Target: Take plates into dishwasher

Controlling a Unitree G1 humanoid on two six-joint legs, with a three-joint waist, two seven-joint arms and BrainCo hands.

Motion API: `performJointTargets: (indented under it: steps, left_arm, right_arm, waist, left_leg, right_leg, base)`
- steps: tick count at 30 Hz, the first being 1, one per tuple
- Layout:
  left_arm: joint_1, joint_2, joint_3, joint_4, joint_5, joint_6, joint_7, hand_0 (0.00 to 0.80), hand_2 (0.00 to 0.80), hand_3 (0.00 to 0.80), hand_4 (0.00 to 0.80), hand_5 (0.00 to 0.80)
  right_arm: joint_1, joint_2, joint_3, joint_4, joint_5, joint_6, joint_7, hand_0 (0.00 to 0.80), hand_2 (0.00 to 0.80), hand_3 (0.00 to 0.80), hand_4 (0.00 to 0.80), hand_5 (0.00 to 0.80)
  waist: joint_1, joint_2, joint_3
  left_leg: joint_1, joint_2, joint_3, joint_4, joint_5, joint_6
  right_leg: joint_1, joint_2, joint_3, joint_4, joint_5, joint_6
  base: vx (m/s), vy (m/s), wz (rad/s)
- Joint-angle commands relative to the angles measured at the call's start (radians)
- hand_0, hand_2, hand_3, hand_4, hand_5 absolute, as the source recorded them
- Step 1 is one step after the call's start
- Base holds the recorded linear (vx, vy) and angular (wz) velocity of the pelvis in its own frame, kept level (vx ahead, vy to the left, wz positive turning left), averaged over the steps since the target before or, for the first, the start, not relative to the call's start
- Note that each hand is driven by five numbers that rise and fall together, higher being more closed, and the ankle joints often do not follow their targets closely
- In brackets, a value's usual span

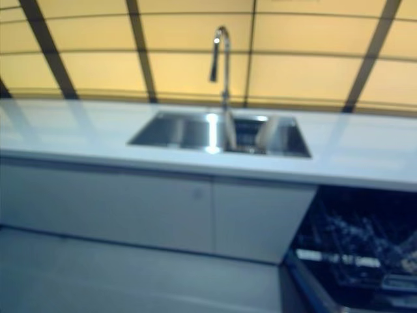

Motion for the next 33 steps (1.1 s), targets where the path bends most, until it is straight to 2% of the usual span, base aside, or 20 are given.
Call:
performJointTargets:
  steps: [1, 6, 8, 9, 10, 11, 12, 13, 15, 16, 18, 20, 22, 24, 27, 33]
  left_arm:
    - [-0.072, -0.009, 0.003, 0.039, 0.065, -0.002, 0.007, 0.0, 0.0, 0.0, 0.0, 0.0]
    - [-0.071, -0.012, 0.026, 0.034, -0.04, -0.004, 0.018, 0.0, 0.0, 0.0, 0.0, 0.0]
    - [-0.07, -0.014, 0.054, 0.031, -0.063, -0.01, 0.036, 0.0, 0.0, 0.0, 0.0, 0.0]
    - [-0.07, -0.014, 0.067, 0.031, -0.064, -0.017, 0.041, 0.0, 0.0, 0.0, 0.0, 0.0]
    - [-0.069, -0.012, 0.076, 0.032, -0.067, -0.015, 0.036, 0.0, 0.0, 0.0, 0.0, 0.0]
    - [-0.071, -0.009, 0.081, 0.029, -0.069, -0.004, 0.027, 0.0, 0.0, 0.0, 0.0, 0.0]
    - [-0.067, -0.008, 0.084, 0.028, -0.063, 0.003, 0.02, 0.0, 0.0, 0.0, 0.0, 0.0]
    - [-0.062, -0.009, 0.083, 0.033, -0.064, 0.001, 0.019, 0.0, 0.0, 0.0, 0.0, 0.0]
    - [-0.047, -0.013, 0.077, 0.039, -0.073, 0.001, 0.028, 0.0, 0.0, 0.0, 0.0, 0.0]
    - [-0.031, -0.019, 0.08, 0.047, -0.079, -0.008, 0.036, 0.0, 0.0, 0.0, 0.0, 0.0]
    - [-0.018, -0.029, 0.094, 0.055, -0.095, -0.014, 0.049, 0.0, 0.0, 0.0, 0.0, 0.0]
    - [-0.015, -0.033, 0.108, 0.069, -0.089, -0.012, 0.036, 0.0, 0.0, 0.0, 0.0, 0.0]
    - [-0.012, -0.028, 0.109, 0.076, -0.094, -0.029, 0.041, 0.0, 0.0, 0.0, 0.0, 0.0]
    - [-0.013, -0.02, 0.113, 0.072, -0.062, -0.029, 0.036, 0.0, 0.0, 0.0, 0.0, 0.0]
    - [-0.031, -0.006, 0.096, 0.062, -0.024, -0.041, 0.035, 0.0, 0.0, 0.0, 0.0, 0.0]
    - [-0.078, -0.003, 0.055, 0.039, -0.029, -0.036, 0.026, 0.0, 0.0, 0.0, 0.0, 0.0]
  right_arm:
    - [-0.052, 0.025, 0.043, 0.043, -0.039, 0.018, -0.002, 0.0, 0.0, 0.0, 0.0, 0.0]
    - [-0.063, 0.025, 0.059, 0.043, -0.064, 0.017, 0.003, 0.0, 0.0, 0.0, 0.0, 0.0]
    - [-0.074, 0.021, 0.063, 0.041, -0.056, 0.017, 0.011, 0.0, 0.0, 0.0, 0.0, 0.0]
    - [-0.078, 0.017, 0.067, 0.035, -0.051, 0.016, 0.015, 0.0, 0.0, 0.0, 0.0, 0.0]
    - [-0.08, 0.012, 0.07, 0.027, -0.051, 0.018, 0.016, 0.0, 0.0, 0.0, 0.0, 0.0]
    - [-0.081, 0.008, 0.069, 0.021, -0.053, 0.023, 0.013, 0.0, 0.0, 0.0, 0.0, 0.0]
    - [-0.081, -0.001, 0.065, 0.025, -0.034, 0.023, 0.004, 0.0, 0.0, 0.0, 0.0, 0.0]
    - [-0.081, -0.008, 0.057, 0.035, -0.02, 0.016, -0.001, 0.0, 0.0, 0.0, 0.0, 0.0]
    - [-0.079, -0.016, 0.044, 0.048, -0.01, 0.002, -0.002, 0.0, 0.0, 0.0, 0.0, 0.0]
    - [-0.077, -0.021, 0.04, 0.056, -0.017, -0.013, 0.0, 0.0, 0.0, 0.0, 0.0, 0.0]
    - [-0.079, -0.024, 0.038, 0.064, -0.027, -0.027, 0.006, 0.0, 0.0, 0.0, 0.0, 0.0]
    - [-0.078, -0.023, 0.019, 0.081, -0.011, -0.036, -0.004, 0.0, 0.0, 0.0, 0.0, 0.0]
    - [-0.065, -0.016, -0.003, 0.089, -0.008, -0.02, -0.012, 0.0, 0.0, 0.0, 0.0, 0.0]
    - [-0.043, -0.006, -0.023, 0.099, -0.044, -0.025, -0.007, 0.0, 0.0, 0.0, 0.0, 0.0]
    - [-0.026, 0.005, -0.017, 0.094, -0.044, -0.046, -0.007, 0.0, 0.0, 0.0, 0.0, 0.0]
    - [-0.037, 0.004, 0.002, 0.081, -0.025, -0.049, -0.008, 0.0, 0.0, 0.0, 0.0, 0.0]
  waist:
    - [-0.003, -0.021, -0.006]
    - [-0.001, -0.029, 0.001]
    - [0.007, -0.048, 0.019]
    - [0.015, -0.065, 0.041]
    - [0.018, -0.071, 0.058]
    - [0.019, -0.072, 0.077]
    - [0.016, -0.064, 0.098]
    - [0.014, -0.05, 0.114]
    - [0.012, -0.025, 0.125]
    - [0.019, -0.008, 0.132]
    - [0.027, 0.006, 0.129]
    - [0.017, 0.016, 0.118]
    - [0.012, 0.012, 0.105]
    - [0.006, 0.005, 0.081]
    - [0.001, -0.006, 0.057]
    - [0.001, -0.016, 0.037]
  left_leg:
    - [0.043, -0.101, 0.062, 0.004, -0.088, 0.113]
    - [0.053, -0.086, 0.064, 0.01, -0.081, 0.111]
    - [0.0, -0.085, 0.081, 0.147, -0.121, 0.107]
    - [-0.074, -0.093, 0.095, 0.299, -0.167, 0.108]
    - [-0.133, -0.09, 0.11, 0.387, -0.171, 0.107]
    - [-0.197, -0.081, 0.127, 0.465, -0.148, 0.099]
    - [-0.247, -0.069, 0.146, 0.468, -0.092, 0.079]
    - [-0.261, -0.075, 0.145, 0.395, -0.027, 0.055]
    - [-0.259, -0.088, 0.108, 0.214, 0.078, 0.021]
    - [-0.255, -0.103, 0.021, 0.07, 0.133, 0.012]
    - [-0.255, -0.121, -0.052, 0.007, 0.133, 0.017]
    - [-0.244, -0.118, -0.022, 0.043, 0.095, 0.037]
    - [-0.237, -0.128, -0.025, 0.091, 0.065, 0.052]
    - [-0.208, -0.122, 0.013, 0.094, 0.042, 0.063]
    - [-0.195, -0.12, 0.044, 0.088, 0.03, 0.071]
    - [-0.222, -0.117, 0.065, 0.08, 0.028, 0.075]
  right_leg:
    - [-0.035, 0.03, 0.092, 0.083, -0.064, 0.027]
    - [-0.047, 0.048, 0.117, 0.13, -0.098, 0.007]
    - [-0.052, 0.037, 0.115, 0.148, -0.105, -0.006]
    - [-0.053, 0.028, 0.114, 0.154, -0.1, -0.015]
    - [-0.056, 0.029, 0.11, 0.162, -0.095, -0.024]
    - [-0.059, 0.036, 0.11, 0.173, -0.094, -0.035]
    - [-0.056, 0.048, 0.11, 0.186, -0.094, -0.044]
    - [-0.046, 0.06, 0.116, 0.194, -0.097, -0.046]
    - [-0.037, 0.08, 0.125, 0.209, -0.109, -0.044]
    - [-0.028, 0.093, 0.142, 0.225, -0.126, -0.043]
    - [-0.02, 0.097, 0.176, 0.239, -0.145, -0.039]
    - [-0.005, 0.081, 0.218, 0.263, -0.179, -0.03]
    - [0.021, 0.062, 0.232, 0.266, -0.188, -0.018]
    - [0.052, 0.046, 0.215, 0.248, -0.188, -0.007]
    - [0.076, 0.038, 0.205, 0.209, -0.174, 0.004]
    - [0.077, 0.026, 0.209, 0.134, -0.131, 0.02]
  base:
    - [0.008, -0.095, 0.02]
    - [0.014, -0.1, 0.03]
    - [-0.025, -0.127, 0.08]
    - [-0.064, -0.12, 0.32]
    - [-0.085, -0.125, 0.65]
    - [-0.059, -0.099, 1.1]
    - [-0.006, -0.058, 1.03]
    - [0.075, -0.013, 0.87]
    - [0.174, 0.03, 0.45]
    - [0.218, 0.044, 0.3]
    - [0.259, 0.08, 0.07]
    - [0.343, 0.123, -0.43]
    - [0.361, 0.082, -0.8]
    - [0.377, 0.033, -0.53]
    - [0.29, -0.015, -0.35]
    - [0.151, -0.039, -0.04]
